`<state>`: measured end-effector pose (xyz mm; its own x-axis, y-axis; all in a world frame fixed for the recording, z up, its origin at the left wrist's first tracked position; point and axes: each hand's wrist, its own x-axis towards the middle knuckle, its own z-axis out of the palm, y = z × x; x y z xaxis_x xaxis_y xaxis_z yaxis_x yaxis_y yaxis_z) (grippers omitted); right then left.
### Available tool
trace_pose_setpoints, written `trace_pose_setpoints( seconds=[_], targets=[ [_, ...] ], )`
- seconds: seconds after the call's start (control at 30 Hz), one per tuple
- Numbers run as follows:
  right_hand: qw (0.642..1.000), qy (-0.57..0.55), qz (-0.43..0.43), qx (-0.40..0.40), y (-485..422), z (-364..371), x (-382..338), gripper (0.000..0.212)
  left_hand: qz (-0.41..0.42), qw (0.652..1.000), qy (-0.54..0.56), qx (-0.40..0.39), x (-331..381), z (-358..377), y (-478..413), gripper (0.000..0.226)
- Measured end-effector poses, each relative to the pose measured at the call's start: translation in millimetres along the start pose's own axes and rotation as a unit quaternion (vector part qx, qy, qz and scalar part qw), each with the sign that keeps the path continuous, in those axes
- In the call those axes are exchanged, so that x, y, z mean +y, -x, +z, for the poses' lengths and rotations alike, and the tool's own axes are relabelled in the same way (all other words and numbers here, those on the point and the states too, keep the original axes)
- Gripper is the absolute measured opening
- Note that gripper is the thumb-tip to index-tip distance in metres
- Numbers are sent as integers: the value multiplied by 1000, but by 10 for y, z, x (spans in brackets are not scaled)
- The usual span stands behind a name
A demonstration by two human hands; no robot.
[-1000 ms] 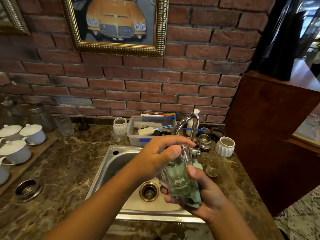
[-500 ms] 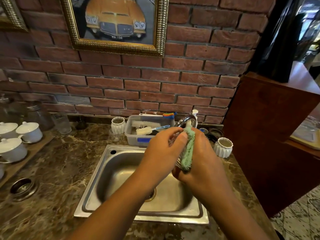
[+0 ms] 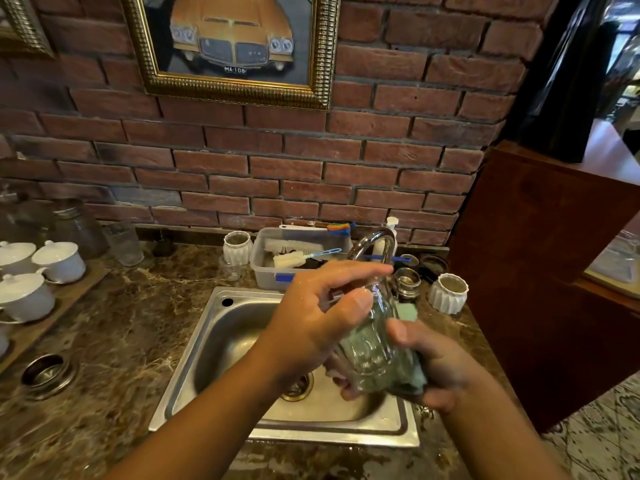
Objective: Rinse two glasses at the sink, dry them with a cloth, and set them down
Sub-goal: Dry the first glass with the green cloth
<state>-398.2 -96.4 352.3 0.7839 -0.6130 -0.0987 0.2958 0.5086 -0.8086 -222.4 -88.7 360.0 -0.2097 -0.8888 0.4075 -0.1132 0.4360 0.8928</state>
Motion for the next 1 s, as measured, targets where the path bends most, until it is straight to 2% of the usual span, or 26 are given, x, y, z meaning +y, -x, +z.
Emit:
trace_pose_setpoints(
  seconds=[0.03,0.1,0.2,0.3,0.33,0.4,0.47,0.6,0.67,0.73,0.8,0.93,0.97,1.0],
  targets=[
    [999,-40,6,-33,0,0,70,62,-1,1000,-8,-26,-3,-24,-14,49],
    [998,-63,-11,-28,-30,0,190,57,-15,998,-18,-62,-28,-86,-72,47],
    [994,-46,-35,93,-82,-1,296,70,-24,996,-54,-72,-150,-158,-112,58],
    [964,100,-106,221,-121,-3,208,79,-70,997,-27,-9,-228,-110,-27,80],
    [936,186,-135,267,-134,2,158,75,-95,995,0,35,-240,-71,4,75],
    [847,355,-192,345,-144,12,68,71,-158,977,74,119,-241,15,39,63],
    [782,444,-227,374,-163,17,55,76,-211,951,168,153,-232,93,68,59],
    [725,498,-261,398,-198,50,144,83,-219,922,271,168,-206,184,151,33],
    [678,559,-250,407,-227,93,171,86,-223,911,305,167,-191,217,172,44],
    [631,620,-236,402,-264,130,226,98,-223,907,312,173,-180,269,178,57],
    [622,633,-232,400,-294,158,294,102,-216,903,318,193,-158,315,179,58],
    [629,620,-255,393,-332,124,379,96,-232,883,358,198,-112,293,146,66],
    [643,608,-262,385,-334,103,381,96,-241,873,373,199,-98,275,126,69],
    [675,581,-268,367,-336,78,381,94,-246,865,387,204,-107,253,106,69]
  ],
)
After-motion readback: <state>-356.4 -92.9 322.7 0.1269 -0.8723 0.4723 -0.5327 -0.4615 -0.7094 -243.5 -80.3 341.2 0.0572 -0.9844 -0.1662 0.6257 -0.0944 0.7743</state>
